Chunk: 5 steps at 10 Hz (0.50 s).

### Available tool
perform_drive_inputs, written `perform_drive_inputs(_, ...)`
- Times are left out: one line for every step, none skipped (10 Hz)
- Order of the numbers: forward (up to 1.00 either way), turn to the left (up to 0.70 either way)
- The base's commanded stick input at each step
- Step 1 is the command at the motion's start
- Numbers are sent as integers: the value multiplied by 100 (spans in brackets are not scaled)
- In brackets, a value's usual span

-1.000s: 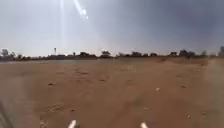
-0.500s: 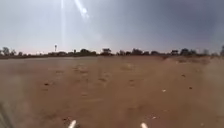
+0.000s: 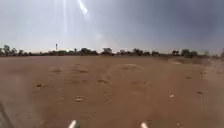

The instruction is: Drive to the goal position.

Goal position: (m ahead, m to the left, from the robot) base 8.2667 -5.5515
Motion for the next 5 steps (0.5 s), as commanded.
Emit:
perform_drive_inputs(50,0)
perform_drive_inputs(50,0)
perform_drive_inputs(50,0)
perform_drive_inputs(50,0)
perform_drive_inputs(50,0)
